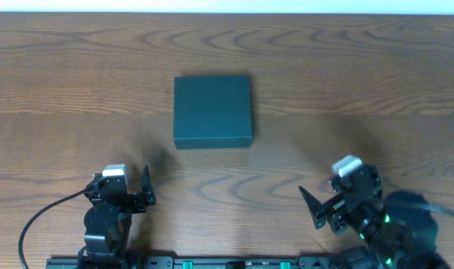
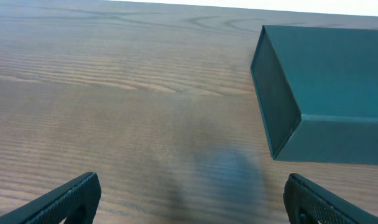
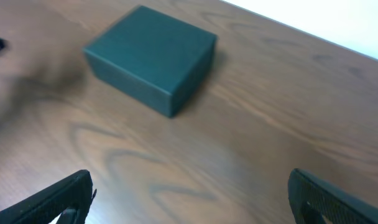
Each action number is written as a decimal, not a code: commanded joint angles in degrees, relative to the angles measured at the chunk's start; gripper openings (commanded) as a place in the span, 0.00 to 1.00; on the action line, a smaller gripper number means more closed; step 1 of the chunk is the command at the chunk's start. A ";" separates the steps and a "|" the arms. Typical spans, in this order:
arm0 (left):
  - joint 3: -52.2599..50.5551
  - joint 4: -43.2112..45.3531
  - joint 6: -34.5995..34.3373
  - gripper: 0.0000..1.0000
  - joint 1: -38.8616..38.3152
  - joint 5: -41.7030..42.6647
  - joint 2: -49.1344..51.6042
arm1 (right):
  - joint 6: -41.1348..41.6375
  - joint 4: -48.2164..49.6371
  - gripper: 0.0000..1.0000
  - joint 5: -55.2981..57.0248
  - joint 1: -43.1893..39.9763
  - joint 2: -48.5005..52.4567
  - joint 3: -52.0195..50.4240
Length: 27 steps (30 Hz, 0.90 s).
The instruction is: Pack container
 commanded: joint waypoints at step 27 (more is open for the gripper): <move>-1.11 -0.02 -0.22 0.95 0.22 -0.55 -0.42 | -1.29 4.20 0.99 2.16 -3.54 -23.04 -33.09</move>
